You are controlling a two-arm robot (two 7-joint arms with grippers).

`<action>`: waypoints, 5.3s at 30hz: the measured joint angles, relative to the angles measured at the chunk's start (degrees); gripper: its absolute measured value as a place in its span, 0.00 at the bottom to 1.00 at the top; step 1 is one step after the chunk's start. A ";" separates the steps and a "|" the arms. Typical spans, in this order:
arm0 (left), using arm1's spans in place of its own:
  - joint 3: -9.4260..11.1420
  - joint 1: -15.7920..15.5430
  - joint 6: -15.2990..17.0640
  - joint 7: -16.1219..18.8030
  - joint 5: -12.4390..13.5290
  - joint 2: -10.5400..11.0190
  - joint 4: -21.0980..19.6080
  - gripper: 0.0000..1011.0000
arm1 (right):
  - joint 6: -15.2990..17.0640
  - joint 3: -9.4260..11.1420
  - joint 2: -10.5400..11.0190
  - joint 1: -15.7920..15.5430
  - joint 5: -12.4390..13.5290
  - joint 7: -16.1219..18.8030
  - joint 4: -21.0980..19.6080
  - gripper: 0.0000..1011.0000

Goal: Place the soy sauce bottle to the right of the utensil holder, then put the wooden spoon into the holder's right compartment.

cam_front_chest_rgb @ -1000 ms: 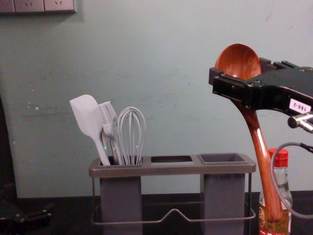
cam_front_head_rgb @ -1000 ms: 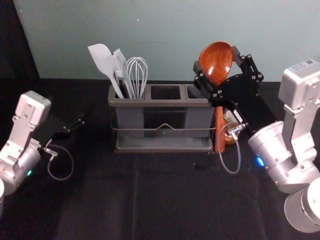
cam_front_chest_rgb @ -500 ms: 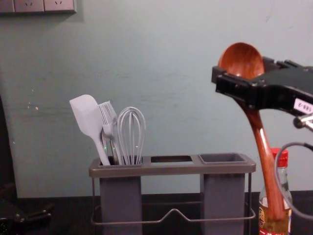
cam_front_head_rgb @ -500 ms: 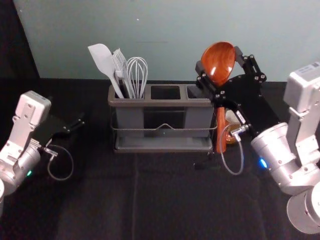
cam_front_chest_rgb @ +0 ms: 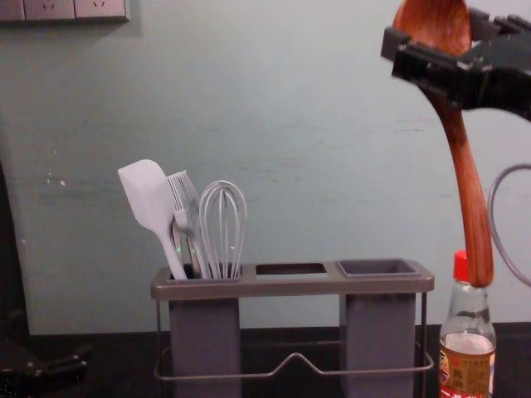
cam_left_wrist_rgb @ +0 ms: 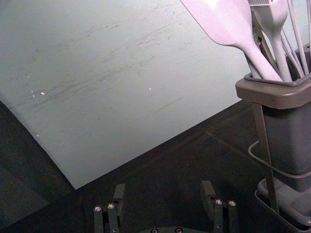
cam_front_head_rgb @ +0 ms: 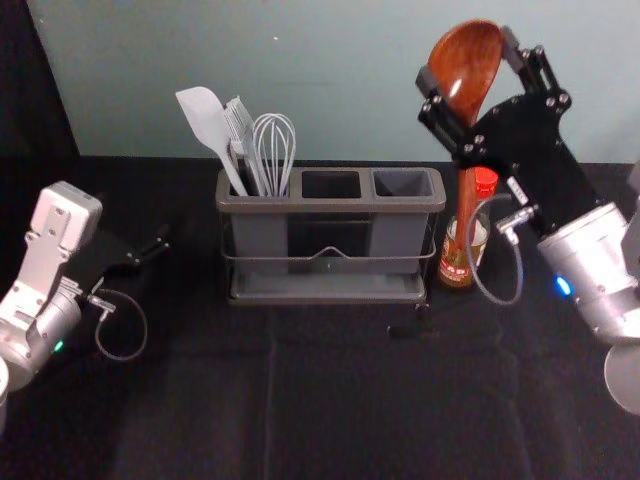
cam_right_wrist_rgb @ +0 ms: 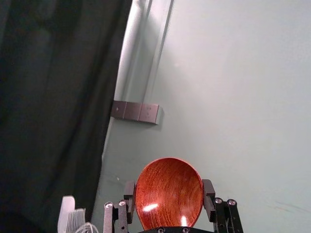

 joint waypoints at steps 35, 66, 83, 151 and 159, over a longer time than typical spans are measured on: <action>0.00 0.00 0.00 0.00 0.00 0.00 0.00 0.99 | -5.10 -2.31 -3.84 13.15 8.11 3.45 16.79 0.83; 0.00 0.00 0.00 0.00 0.00 0.00 0.00 0.99 | -9.54 -1.87 -7.91 15.32 5.64 2.24 25.17 0.83; 0.00 0.00 0.00 0.00 0.00 0.00 0.00 0.99 | -10.06 -1.59 -8.25 16.16 5.65 2.76 25.27 0.83; 0.00 0.00 0.00 0.00 0.00 0.00 0.00 0.99 | -12.63 -2.32 -10.34 17.28 3.52 2.77 36.04 0.83; 0.00 0.00 0.00 0.00 0.00 0.00 0.00 0.99 | -12.24 -2.18 -10.11 15.20 3.60 2.58 33.07 0.99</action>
